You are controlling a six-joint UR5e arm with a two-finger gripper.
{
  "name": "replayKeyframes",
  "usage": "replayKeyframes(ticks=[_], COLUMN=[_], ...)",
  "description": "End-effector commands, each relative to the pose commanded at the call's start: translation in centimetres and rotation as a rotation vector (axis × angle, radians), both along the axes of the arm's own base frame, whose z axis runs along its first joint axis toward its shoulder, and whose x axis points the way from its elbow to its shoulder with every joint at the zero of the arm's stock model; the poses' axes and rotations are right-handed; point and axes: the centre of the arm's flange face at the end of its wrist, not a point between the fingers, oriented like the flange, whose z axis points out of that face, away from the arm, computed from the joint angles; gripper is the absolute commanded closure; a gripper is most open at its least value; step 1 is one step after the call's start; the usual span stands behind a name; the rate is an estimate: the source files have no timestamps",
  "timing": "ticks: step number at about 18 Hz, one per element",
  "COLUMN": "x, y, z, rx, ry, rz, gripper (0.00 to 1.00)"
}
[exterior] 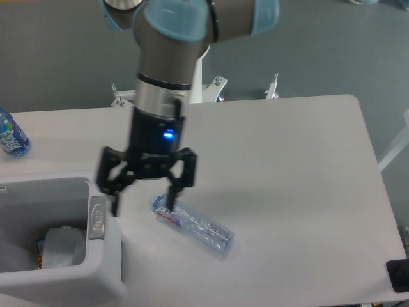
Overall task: Place the trash in the trash can
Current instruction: 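Move the gripper to the clear water bottle's cap end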
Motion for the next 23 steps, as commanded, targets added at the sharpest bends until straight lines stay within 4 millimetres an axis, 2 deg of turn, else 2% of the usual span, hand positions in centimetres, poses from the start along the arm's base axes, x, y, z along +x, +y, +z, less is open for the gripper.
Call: replayKeyframes(ticks=[2,7,10,15,17,23], x=[-1.3,-6.4,-7.0,-8.0,-8.3,-8.3], y=[-0.3,-1.4,-2.2,-1.5,-1.5,-0.9], z=[-2.6,-10.4,-16.0,-22.3,-23.8,-26.2], rx=[-0.066,-0.217,-0.301,-0.370,-0.402,-0.425], ry=[0.005,-0.026,-0.079,-0.142,-0.143,-0.173], rz=[0.037,0.129,0.143,0.141,0.152,0.182], gripper=[0.00,0.00,0.00,0.00,0.00,0.00])
